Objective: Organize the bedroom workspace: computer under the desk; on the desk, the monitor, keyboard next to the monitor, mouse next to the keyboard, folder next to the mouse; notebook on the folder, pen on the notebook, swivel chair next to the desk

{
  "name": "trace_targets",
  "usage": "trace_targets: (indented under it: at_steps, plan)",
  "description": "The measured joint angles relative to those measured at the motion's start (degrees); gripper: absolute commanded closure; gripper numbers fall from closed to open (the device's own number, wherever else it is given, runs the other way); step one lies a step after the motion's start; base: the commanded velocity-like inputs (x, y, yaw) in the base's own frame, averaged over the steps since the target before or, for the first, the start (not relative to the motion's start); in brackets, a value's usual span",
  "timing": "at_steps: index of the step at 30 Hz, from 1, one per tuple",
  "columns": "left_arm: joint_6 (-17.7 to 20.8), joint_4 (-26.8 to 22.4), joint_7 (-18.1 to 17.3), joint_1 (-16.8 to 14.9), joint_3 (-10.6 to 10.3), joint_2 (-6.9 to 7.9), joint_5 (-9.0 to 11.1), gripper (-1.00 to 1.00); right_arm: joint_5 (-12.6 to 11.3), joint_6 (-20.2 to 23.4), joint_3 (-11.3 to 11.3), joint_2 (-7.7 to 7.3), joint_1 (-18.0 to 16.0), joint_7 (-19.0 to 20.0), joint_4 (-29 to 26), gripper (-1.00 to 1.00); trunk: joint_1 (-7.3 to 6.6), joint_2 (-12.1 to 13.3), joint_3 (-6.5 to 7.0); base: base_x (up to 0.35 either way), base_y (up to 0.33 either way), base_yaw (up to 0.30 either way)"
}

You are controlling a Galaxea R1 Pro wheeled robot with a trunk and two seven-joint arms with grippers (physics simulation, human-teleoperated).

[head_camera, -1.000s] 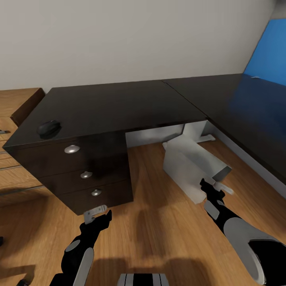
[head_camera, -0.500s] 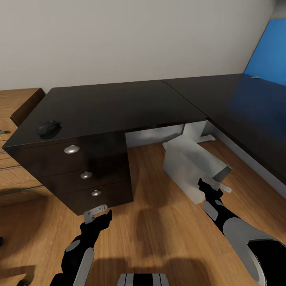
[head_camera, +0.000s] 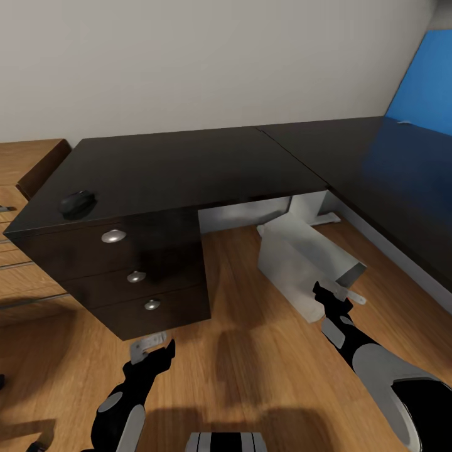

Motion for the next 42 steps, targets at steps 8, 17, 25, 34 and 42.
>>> trace_targets:
  at_steps: [8,17,25,34,42]
  plan:
    - [-0.22,-0.02,0.00,0.11,-0.04,0.01,0.00,-1.00,-0.01,0.01,0.00,0.06,0.00,0.01,0.00,-1.00,-0.02,0.00,0.00,0.069,0.055,0.000]
    - [-0.16,-0.01,0.00,0.11,-0.02,0.01,0.00,-1.00,-0.31,-0.08,-0.33,0.08,0.02,-0.08,-0.02,-1.00,0.00,0.00,0.00,0.031,0.025,0.000]
    - [-0.16,-0.01,0.00,0.11,-0.06,0.01,0.00,-1.00,-0.25,-0.18,-0.49,0.21,0.01,-0.14,0.01,-1.00,0.00,0.00,0.00,0.000,0.000,0.000]
    - [-0.16,-0.03,0.00,0.12,-0.07,0.01,0.01,-1.00,-0.53,-0.38,-0.81,0.34,0.01,-0.26,-0.03,-1.00,0.00,0.00,-0.01,0.000,0.000,0.021]
    - [-0.16,-0.03,0.00,0.13,-0.07,0.01,0.01,-1.00,-0.58,-0.47,-0.75,0.42,0.00,-0.32,-0.01,-1.00,0.00,0.00,-0.01,0.000,0.000,0.200]
